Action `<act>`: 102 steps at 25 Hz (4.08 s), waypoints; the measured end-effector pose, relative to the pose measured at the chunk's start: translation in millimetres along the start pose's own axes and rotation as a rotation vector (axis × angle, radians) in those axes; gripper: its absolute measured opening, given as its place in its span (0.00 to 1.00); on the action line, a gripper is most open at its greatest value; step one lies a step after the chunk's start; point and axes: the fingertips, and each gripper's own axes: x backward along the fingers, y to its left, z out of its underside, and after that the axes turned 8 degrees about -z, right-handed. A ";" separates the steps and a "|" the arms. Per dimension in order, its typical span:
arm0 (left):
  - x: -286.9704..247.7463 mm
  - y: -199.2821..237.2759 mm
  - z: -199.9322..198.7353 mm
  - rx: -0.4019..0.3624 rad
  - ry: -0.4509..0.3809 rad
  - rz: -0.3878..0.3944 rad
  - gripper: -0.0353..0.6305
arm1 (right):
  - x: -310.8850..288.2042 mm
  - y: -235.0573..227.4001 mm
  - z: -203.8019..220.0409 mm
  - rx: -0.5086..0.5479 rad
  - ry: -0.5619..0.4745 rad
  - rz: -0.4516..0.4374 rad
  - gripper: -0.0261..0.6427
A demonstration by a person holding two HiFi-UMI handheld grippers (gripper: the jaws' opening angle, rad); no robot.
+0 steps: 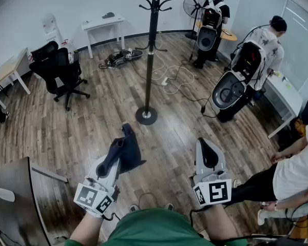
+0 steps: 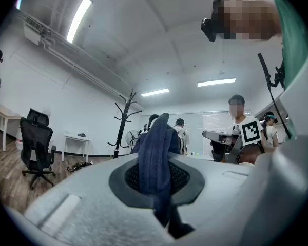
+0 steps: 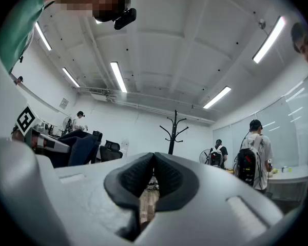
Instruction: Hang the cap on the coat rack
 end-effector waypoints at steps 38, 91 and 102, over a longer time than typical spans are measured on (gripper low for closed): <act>-60.3 62.6 -2.5 -0.004 0.031 0.026 0.09 | -68.7 -8.5 50.4 -0.088 0.057 0.042 0.04; -433.0 96.0 -55.7 -0.008 -0.084 -0.133 0.09 | -239.7 -294.1 128.7 -0.103 0.032 0.077 0.04; -547.1 144.6 -82.8 -0.068 -0.126 -0.028 0.09 | -311.3 -321.1 142.9 -0.075 0.072 0.200 0.04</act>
